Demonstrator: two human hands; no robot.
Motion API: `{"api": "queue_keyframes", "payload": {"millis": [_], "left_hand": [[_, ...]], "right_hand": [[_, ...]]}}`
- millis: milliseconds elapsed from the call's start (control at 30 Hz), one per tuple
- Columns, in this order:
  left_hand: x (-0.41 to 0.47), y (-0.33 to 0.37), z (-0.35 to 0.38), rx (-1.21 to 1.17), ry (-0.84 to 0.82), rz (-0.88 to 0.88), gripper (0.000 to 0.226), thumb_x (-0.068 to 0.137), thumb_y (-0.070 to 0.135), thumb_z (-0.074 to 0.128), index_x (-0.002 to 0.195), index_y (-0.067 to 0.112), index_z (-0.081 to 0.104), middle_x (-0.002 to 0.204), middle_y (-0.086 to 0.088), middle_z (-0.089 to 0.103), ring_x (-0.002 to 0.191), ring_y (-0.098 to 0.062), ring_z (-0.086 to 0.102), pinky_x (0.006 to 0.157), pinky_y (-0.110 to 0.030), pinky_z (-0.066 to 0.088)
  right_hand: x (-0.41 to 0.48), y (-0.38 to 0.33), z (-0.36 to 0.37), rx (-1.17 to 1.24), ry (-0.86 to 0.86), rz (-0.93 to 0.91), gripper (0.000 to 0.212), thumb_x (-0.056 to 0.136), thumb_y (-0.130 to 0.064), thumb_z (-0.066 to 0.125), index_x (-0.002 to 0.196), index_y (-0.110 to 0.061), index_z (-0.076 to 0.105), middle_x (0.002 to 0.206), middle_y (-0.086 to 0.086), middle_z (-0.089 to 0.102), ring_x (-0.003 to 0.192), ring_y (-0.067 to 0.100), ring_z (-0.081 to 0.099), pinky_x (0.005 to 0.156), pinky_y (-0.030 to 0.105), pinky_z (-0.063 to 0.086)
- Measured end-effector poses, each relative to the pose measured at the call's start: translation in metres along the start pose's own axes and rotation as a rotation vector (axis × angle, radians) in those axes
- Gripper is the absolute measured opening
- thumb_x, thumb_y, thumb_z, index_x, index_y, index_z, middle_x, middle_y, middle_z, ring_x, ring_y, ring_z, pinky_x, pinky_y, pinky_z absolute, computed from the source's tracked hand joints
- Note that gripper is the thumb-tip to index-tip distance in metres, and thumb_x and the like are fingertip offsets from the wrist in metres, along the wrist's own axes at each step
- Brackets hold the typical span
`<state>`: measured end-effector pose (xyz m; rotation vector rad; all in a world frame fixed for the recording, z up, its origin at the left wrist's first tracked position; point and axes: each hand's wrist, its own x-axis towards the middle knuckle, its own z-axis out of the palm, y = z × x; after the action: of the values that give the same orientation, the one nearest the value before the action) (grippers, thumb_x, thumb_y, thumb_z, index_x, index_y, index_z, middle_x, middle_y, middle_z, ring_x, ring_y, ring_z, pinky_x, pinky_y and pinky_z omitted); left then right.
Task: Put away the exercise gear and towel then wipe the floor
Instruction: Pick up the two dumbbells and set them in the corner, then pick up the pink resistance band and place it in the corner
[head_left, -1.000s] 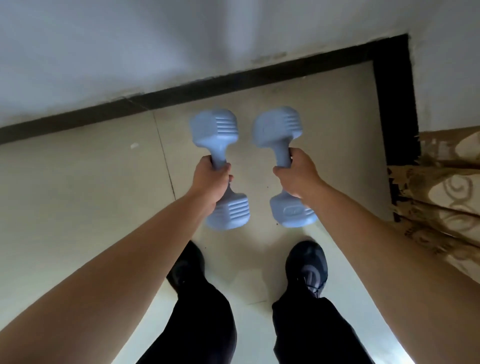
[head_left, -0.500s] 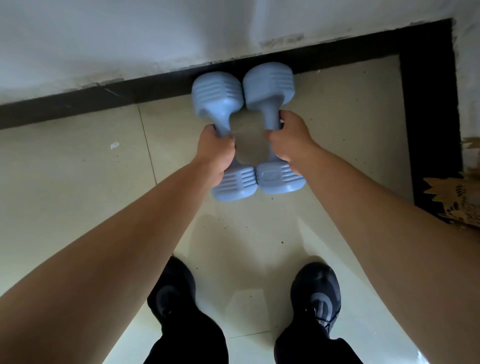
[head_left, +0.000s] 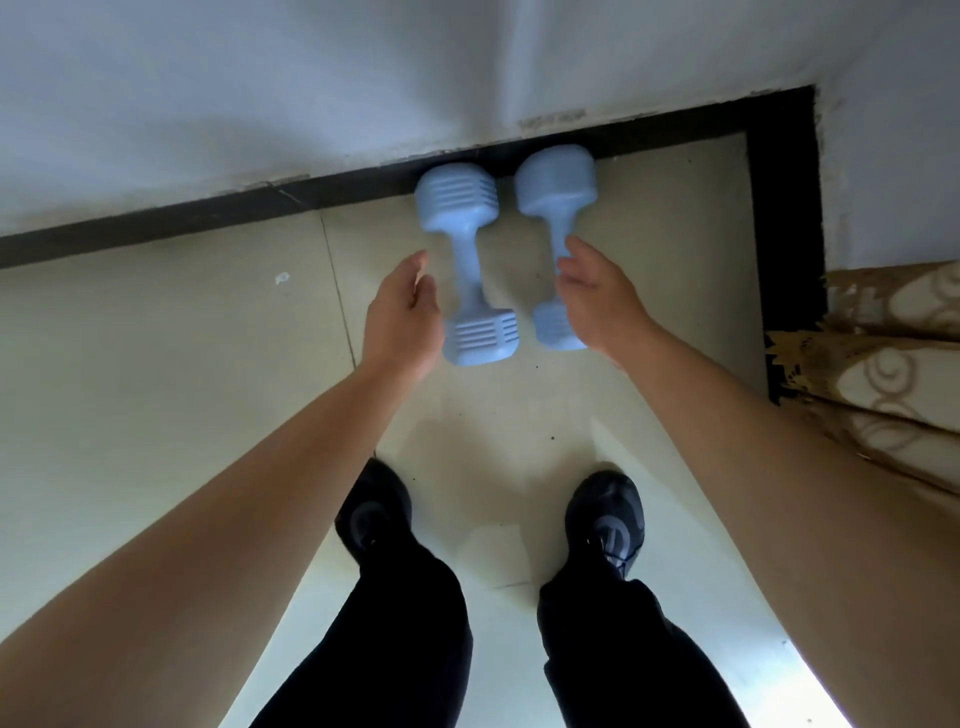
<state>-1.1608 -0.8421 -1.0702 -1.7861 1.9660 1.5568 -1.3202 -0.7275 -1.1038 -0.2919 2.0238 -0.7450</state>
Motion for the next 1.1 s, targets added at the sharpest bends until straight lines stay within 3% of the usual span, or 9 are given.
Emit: {"api": "queue_keyframes", "payload": {"millis": [100, 233, 367, 567, 733, 900, 1100], "left_hand": [[-0.051, 0.020, -0.040, 0.251, 0.060, 0.198, 0.045, 0.106, 0.027, 0.035, 0.148, 0.012, 0.040, 0.154, -0.007, 0.039, 0.142, -0.019, 0.035, 0.110, -0.020, 0.021], [-0.104, 0.082, -0.107, 0.491, 0.210, 0.440, 0.054, 0.104, 0.038, 0.032, 0.148, 0.006, 0.038, 0.156, -0.019, 0.032, 0.144, -0.034, 0.031, 0.115, -0.045, 0.029], [-0.170, 0.191, -0.189, 0.584, 0.379, 0.645, 0.058, 0.106, 0.042, 0.027, 0.150, 0.005, 0.033, 0.158, -0.024, 0.025, 0.146, -0.038, 0.027, 0.114, -0.053, 0.030], [-0.325, 0.355, -0.333, 0.580, 0.732, 0.788, 0.057, 0.106, 0.039, 0.033, 0.151, 0.004, 0.032, 0.159, -0.024, 0.022, 0.148, -0.038, 0.021, 0.114, -0.055, 0.027], [-0.471, 0.392, -0.424, 0.576, 1.010, 0.688, 0.061, 0.105, 0.041, 0.033, 0.154, 0.005, 0.026, 0.160, -0.024, 0.017, 0.150, -0.037, 0.014, 0.116, -0.055, 0.022], [-0.600, 0.336, -0.475, 0.577, 1.143, 0.434, 0.066, 0.104, 0.046, 0.029, 0.157, 0.009, 0.015, 0.163, -0.019, 0.004, 0.152, -0.034, 0.002, 0.118, -0.057, 0.015], [-0.742, 0.267, -0.553, 0.623, 1.380, 0.269, 0.066, 0.104, 0.048, 0.031, 0.156, 0.008, 0.018, 0.163, -0.021, 0.007, 0.151, -0.036, 0.006, 0.117, -0.058, 0.018]], "right_hand": [[-0.055, -0.031, -0.023, -0.195, 0.042, -0.121, 0.042, 0.101, -0.019, 0.045, 0.142, -0.013, 0.048, 0.139, 0.014, 0.057, 0.124, 0.029, 0.055, 0.105, 0.040, 0.040], [-0.131, -0.115, -0.068, -0.448, 0.166, -0.364, 0.052, 0.103, -0.032, 0.041, 0.150, -0.012, 0.038, 0.155, 0.015, 0.039, 0.141, 0.033, 0.038, 0.111, 0.040, 0.032], [-0.210, -0.219, -0.129, -0.604, 0.329, -0.647, 0.056, 0.107, -0.035, 0.038, 0.157, -0.013, 0.026, 0.164, 0.016, 0.019, 0.150, 0.034, 0.024, 0.120, 0.048, 0.026], [-0.374, -0.400, -0.215, -0.603, 0.580, -0.939, 0.061, 0.106, -0.039, 0.036, 0.159, -0.012, 0.020, 0.165, 0.021, 0.007, 0.153, 0.035, 0.011, 0.124, 0.048, 0.015], [-0.493, -0.502, -0.223, -0.640, 0.597, -1.212, 0.062, 0.106, -0.042, 0.037, 0.159, -0.013, 0.021, 0.164, 0.026, 0.007, 0.153, 0.038, 0.010, 0.122, 0.053, 0.015], [-0.589, -0.552, -0.181, -0.693, 0.411, -1.463, 0.065, 0.106, -0.045, 0.036, 0.160, -0.013, 0.017, 0.165, 0.024, 0.003, 0.154, 0.037, 0.005, 0.121, 0.055, 0.015], [-0.727, -0.586, -0.112, -0.618, 0.303, -1.752, 0.069, 0.106, -0.046, 0.037, 0.160, -0.013, 0.011, 0.166, 0.021, 0.000, 0.154, 0.033, 0.004, 0.122, 0.054, 0.015]]}}
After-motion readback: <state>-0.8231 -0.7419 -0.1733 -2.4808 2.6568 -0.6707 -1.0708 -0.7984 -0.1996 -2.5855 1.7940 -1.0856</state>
